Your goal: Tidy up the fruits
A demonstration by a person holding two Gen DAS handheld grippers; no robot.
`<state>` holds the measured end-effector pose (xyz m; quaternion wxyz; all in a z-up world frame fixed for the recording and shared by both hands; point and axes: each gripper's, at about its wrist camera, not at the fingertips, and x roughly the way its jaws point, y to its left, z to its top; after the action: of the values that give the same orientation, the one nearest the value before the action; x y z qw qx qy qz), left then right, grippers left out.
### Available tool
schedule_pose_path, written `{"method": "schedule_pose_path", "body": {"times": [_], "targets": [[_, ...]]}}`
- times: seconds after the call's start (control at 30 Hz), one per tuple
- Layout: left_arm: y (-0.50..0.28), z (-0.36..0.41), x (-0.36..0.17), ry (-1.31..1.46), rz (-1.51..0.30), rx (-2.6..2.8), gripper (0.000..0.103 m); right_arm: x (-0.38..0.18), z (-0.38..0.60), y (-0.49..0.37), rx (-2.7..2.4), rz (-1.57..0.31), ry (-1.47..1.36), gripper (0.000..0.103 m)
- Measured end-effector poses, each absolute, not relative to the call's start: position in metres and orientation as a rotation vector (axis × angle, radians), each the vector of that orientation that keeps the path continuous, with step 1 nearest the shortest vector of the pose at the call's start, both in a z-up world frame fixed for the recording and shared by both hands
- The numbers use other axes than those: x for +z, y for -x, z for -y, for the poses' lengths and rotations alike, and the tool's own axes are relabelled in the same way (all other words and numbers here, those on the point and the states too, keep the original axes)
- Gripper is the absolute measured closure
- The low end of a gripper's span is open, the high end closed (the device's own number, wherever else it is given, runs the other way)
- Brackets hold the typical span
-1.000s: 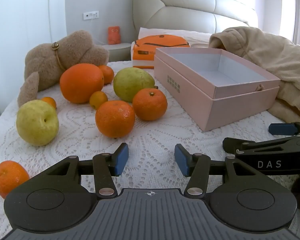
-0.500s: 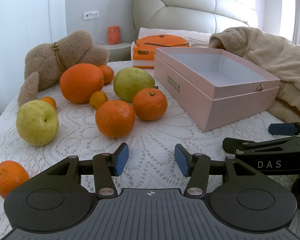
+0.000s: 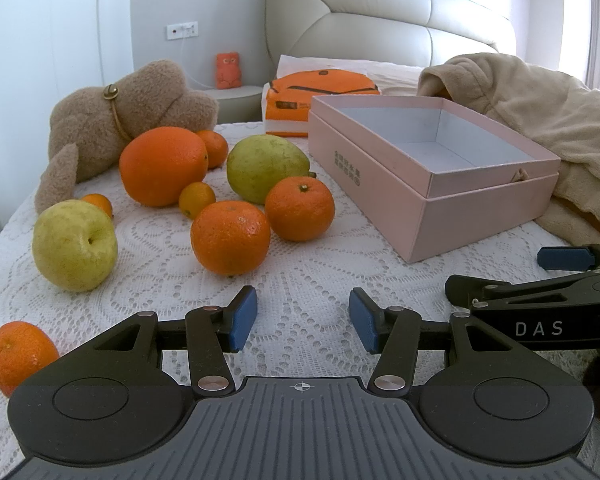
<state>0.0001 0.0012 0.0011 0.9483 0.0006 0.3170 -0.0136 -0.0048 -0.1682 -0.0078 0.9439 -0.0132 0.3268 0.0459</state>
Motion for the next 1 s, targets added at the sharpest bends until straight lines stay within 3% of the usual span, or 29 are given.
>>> {"method": "schedule_pose_path", "body": {"times": [1.0], "targets": [[-0.0001,-0.0028,0.0013,-0.007,-0.645,-0.025,0.046,-0.0079,0.1685,0.0043,0.093,-0.666,0.028,0.0]]}}
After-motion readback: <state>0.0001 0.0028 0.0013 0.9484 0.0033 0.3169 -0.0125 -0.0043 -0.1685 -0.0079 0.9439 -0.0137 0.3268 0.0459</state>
